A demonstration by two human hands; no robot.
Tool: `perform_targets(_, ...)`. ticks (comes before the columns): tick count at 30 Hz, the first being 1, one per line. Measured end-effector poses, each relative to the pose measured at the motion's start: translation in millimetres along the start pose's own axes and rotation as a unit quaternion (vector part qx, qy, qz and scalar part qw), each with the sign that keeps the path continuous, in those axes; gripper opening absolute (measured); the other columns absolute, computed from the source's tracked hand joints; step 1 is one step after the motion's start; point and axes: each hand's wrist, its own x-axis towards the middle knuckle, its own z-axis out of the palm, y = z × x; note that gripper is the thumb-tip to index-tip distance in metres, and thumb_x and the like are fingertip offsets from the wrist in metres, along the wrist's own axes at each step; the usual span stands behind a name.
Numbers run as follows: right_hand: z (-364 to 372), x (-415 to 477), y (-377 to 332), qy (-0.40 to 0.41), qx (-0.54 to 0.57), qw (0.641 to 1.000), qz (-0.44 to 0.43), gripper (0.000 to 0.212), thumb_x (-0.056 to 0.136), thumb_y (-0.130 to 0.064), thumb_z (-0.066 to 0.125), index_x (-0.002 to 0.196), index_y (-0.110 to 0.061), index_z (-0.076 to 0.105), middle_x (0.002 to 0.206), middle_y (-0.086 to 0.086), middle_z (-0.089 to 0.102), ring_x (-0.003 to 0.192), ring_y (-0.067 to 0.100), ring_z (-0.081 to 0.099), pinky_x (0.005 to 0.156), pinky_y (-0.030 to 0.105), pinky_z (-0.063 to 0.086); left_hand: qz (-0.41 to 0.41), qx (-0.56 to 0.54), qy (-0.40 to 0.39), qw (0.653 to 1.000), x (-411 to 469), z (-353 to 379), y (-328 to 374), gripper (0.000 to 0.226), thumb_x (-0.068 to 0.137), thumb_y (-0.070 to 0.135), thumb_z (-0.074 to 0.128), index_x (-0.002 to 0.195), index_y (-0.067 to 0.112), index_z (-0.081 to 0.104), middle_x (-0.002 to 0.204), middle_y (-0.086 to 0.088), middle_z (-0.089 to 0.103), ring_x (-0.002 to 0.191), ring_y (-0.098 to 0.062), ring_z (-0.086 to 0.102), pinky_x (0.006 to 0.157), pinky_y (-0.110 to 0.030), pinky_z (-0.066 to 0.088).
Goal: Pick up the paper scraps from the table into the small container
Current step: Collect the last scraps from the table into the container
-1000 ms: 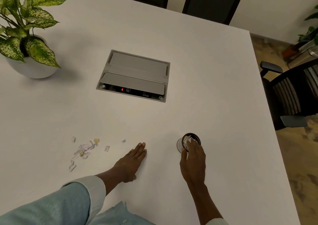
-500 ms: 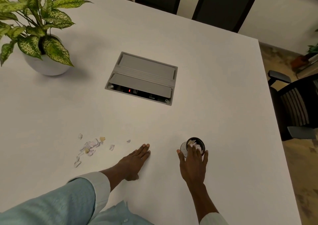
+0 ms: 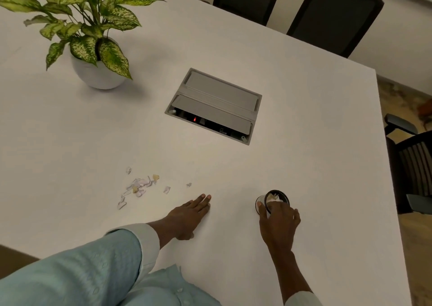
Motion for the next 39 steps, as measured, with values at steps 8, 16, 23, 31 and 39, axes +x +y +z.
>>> perform_targets(8,1,-18,-16,0.105,0.081,0.988,-0.073,0.023,0.083,-0.018,0.076,0.105,-0.014,0.070,0.119,0.009,0.064,0.118,0.032,0.057,0.105,0.052,0.041,-0.006,-0.022,0.014,1.000,-41,19,-7,0.096,0.095,0.025,0.067,0.163,0.008,0.000,0.169,-0.006,-0.026,0.157,-0.021,-0.021,0.130,-0.040,0.009)
perform_targets(16,14,-37,-85,0.003,0.168,0.968,-0.184,0.024,0.090,-0.019,0.069,0.112,-0.022,0.065,0.119,-0.005,0.054,0.109,0.016,0.060,0.072,0.033,0.058,-0.041,-0.095,0.032,0.994,-82,24,-21,0.065,0.100,0.030,0.057,0.155,0.004,0.033,0.173,-0.003,-0.006,0.160,-0.017,-0.002,0.120,-0.041,0.034)
perform_targets(23,49,-32,-134,-0.151,0.125,0.957,-0.214,0.035,0.092,-0.033,0.067,0.125,-0.028,0.056,0.119,-0.008,0.053,0.106,0.016,0.064,0.082,0.038,0.058,-0.161,-0.172,0.123,0.964,-115,23,-49,0.030,0.099,0.033,0.056,0.121,0.013,0.060,0.127,-0.003,0.058,0.123,-0.023,0.050,0.086,-0.036,0.047)
perform_targets(31,82,-11,-184,-0.219,0.101,0.953,-0.182,0.070,0.081,-0.044,0.079,0.138,-0.018,0.048,0.129,0.003,0.047,0.126,0.024,0.048,0.095,0.037,0.050,-0.385,-0.213,0.232,0.867,-149,30,-94,0.044,0.085,0.026,0.072,0.122,0.009,0.056,0.130,-0.008,0.046,0.125,-0.029,0.043,0.071,-0.040,0.059)
perform_targets(39,104,-2,-227,-0.239,0.118,0.952,-0.153,0.074,0.078,-0.039,0.083,0.138,-0.012,0.051,0.128,0.007,0.047,0.126,0.027,0.044,0.101,0.036,0.046,-0.453,-0.291,0.257,0.803,-139,36,-109,0.075,0.077,0.031,0.084,0.133,0.007,0.040,0.138,-0.011,0.033,0.125,-0.030,0.036,0.095,-0.040,0.054)
